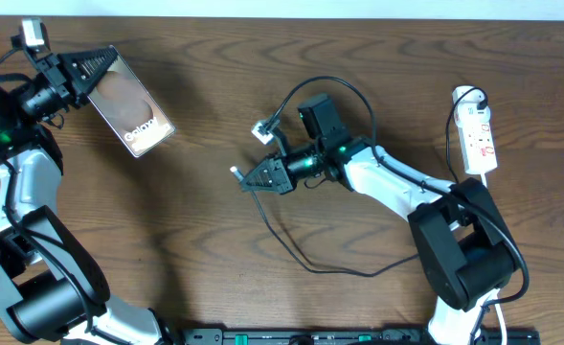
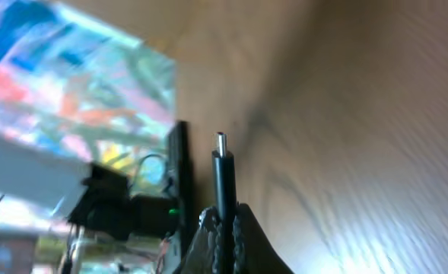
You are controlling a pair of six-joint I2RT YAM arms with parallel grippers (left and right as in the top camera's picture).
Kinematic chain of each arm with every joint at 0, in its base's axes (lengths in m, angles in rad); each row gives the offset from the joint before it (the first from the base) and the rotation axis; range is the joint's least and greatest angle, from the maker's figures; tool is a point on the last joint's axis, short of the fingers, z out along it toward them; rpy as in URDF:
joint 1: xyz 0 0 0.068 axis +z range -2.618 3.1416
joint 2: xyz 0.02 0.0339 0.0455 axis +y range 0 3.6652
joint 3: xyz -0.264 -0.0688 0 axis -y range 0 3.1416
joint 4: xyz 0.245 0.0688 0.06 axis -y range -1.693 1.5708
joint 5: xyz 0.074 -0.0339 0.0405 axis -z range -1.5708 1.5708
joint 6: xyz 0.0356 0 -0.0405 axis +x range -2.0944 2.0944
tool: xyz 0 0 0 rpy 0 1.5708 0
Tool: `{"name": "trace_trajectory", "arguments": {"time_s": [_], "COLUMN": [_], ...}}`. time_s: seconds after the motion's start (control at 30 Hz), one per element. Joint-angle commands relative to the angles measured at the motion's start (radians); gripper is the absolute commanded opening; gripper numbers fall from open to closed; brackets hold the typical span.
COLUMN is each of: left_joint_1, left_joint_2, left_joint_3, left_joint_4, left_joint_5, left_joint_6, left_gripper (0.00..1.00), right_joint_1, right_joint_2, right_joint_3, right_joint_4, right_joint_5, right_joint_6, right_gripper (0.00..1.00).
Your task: Plug charger to phone and switch on socket
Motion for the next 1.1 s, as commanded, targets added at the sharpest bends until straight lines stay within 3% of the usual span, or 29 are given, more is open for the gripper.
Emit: {"name": "trace_trajectory", "arguments": {"time_s": [0.0, 0.1, 0.23, 0.53, 1.07], "left_joint_1": [-0.019, -0.040, -0.073, -0.134, -0.199], "left_joint_2": [-0.024, -0.024, -0.024, -0.024, -0.024], "left_joint_3": [0.023, 0.023, 0.023, 0.023, 0.023], "left_joint_4": [0.008, 0.008, 0.009, 0.009, 0.008], "left_joint_5": [0.003, -0.008, -0.052, -0.162, -0.046], "left_joint_6": [-0.010, -0.010, -0.009, -0.020, -0.029], "left_gripper": [0.07, 0.08, 0.07, 0.08, 0.08], "right_joint_1": [0.023, 0.030, 0.034, 0.034, 0.035], "right_joint_2": [0.007, 0.007, 0.007, 0.007, 0.007], "right_joint_3": [0.002, 0.002, 0.002, 0.002, 0.002], "right_joint_4": [0.063, 0.141, 0.361, 0.682, 0.692], "right_joint_5": [-0.145, -0.145, -0.145, -0.128, -0.118], "right_joint_6": [-0.060, 0.010, 0.257, 0.600, 0.594], "right_gripper": [0.01, 0.01, 0.01, 0.01, 0.01]}}
